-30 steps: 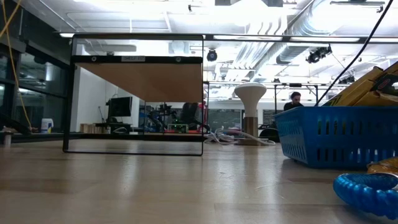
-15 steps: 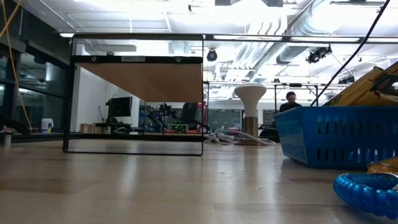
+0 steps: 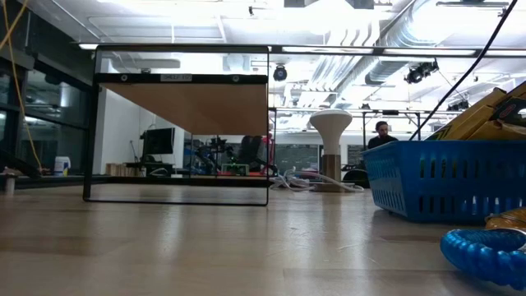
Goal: Pick & Place Office Desk Supplies
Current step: Put the orange spiral keychain into the yellow bin
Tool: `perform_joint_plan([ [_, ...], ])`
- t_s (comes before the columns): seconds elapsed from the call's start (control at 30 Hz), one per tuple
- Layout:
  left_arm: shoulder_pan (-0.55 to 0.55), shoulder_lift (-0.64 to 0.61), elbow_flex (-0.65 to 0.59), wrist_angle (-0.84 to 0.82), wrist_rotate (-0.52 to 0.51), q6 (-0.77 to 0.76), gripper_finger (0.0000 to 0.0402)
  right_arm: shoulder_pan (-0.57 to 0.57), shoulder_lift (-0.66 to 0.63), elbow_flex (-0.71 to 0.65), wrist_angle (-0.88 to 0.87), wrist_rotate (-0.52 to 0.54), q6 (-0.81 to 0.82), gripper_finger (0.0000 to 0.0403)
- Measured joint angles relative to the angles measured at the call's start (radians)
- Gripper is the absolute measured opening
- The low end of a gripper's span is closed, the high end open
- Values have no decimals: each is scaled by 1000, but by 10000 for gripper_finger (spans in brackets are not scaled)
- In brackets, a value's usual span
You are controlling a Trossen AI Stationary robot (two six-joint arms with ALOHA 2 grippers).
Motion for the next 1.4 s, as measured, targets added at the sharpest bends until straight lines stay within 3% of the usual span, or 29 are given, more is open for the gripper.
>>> perform_joint_plan([
  [1.0,0,0,0,0,0,0,77,7,102,-1,58,-45,-16,122],
  [1.4,0,0,0,0,0,0,77,4,103,0,57,-73,-15,42],
])
